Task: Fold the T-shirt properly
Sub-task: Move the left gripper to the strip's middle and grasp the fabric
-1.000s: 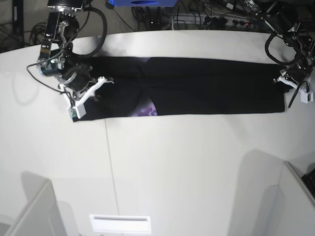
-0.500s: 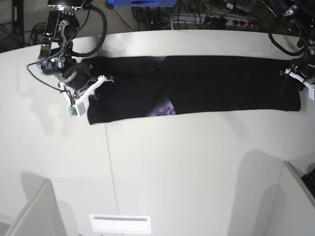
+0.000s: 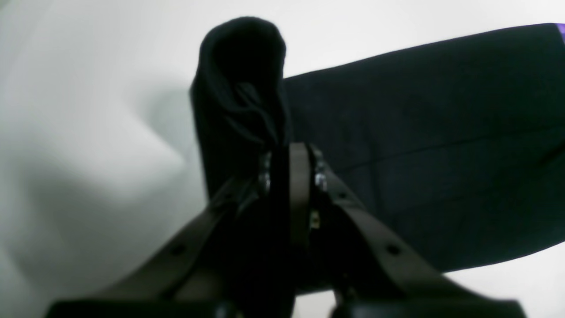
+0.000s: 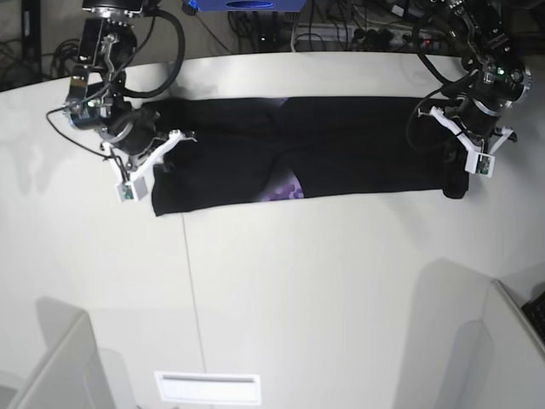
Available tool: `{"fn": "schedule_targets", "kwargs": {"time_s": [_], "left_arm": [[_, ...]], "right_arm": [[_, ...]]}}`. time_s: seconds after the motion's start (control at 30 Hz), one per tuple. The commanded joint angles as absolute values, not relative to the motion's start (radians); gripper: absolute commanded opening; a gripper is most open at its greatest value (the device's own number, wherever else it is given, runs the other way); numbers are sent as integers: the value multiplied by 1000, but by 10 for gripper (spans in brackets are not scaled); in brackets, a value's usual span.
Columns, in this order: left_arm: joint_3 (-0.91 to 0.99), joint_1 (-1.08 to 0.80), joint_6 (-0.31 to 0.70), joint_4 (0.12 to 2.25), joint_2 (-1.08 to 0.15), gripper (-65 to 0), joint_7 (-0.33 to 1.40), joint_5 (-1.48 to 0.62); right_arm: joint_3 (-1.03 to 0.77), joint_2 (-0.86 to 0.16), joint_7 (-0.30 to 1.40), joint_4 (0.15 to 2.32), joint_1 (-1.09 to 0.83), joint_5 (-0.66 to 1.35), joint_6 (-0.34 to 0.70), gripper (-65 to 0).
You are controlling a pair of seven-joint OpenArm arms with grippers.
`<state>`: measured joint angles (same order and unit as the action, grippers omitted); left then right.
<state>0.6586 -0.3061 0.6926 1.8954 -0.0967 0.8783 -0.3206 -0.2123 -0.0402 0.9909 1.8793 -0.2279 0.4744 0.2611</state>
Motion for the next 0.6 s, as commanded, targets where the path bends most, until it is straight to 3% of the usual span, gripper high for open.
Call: {"fn": "schedule_targets", "kwargs": {"time_s": [0.0, 0.57], "left_arm": [[645, -305, 698, 1914, -101, -650, 857, -331], [364, -305, 598, 1916, -99, -650, 857, -340]], "right_arm": [[-217, -44, 972, 1902, -219, 490, 263, -650], [-219, -45, 972, 1902, -202, 490, 263, -650]]}}
